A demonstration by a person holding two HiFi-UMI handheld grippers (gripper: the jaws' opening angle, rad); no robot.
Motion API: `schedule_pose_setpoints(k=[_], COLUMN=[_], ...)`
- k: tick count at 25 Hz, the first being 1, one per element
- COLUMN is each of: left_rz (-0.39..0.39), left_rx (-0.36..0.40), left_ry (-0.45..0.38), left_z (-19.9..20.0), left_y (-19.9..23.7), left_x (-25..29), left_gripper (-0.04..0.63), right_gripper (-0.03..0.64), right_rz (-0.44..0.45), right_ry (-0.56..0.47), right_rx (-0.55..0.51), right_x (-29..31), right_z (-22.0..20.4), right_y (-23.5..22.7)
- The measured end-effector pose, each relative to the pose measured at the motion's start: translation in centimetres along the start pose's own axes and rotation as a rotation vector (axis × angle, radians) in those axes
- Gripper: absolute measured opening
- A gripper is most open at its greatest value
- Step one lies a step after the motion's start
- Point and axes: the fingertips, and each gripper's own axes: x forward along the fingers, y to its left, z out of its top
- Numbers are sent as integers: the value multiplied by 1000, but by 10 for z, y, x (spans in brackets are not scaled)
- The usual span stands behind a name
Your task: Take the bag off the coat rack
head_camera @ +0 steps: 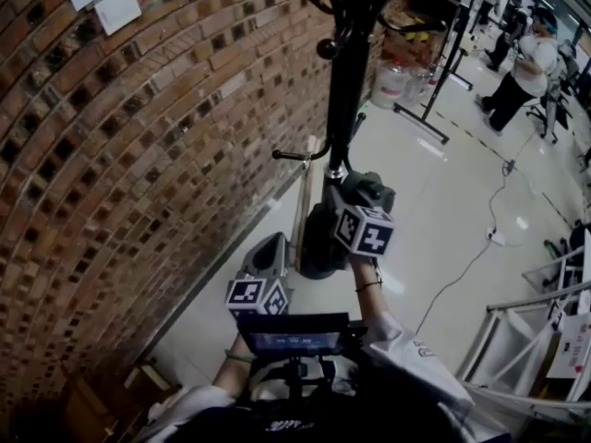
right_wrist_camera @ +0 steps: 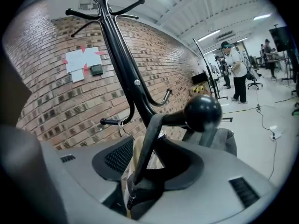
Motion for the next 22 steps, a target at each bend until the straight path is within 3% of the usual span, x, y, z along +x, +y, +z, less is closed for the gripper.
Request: schedule_pose_setpoints(k=[3, 4, 6, 13, 18, 22], left_rz=[11, 14, 23, 55, 69, 87], left_rx=[-2, -3, -8, -28, -37, -53], left_ry=[-4, -7, -11, -25, -29, -36], left_z=[5, 7, 9, 12, 14, 16], left_y=[5, 7, 11, 27, 34, 40], left_x=[3, 3, 4, 4, 2, 2], left_gripper=[9, 9, 9, 9, 9, 9], right_gripper=[182, 126, 98, 50, 43, 38], right_rz=[-41, -57, -59, 139, 161, 186], right_ry=[45, 57, 68, 33, -35, -76], right_rx=[-32, -52, -82, -26, -34, 35], right_x=[5, 6, 8, 2, -6, -14], right_z=[-2, -2, -2, 3, 7, 16], right_y=[-3, -4, -2, 10, 11, 14])
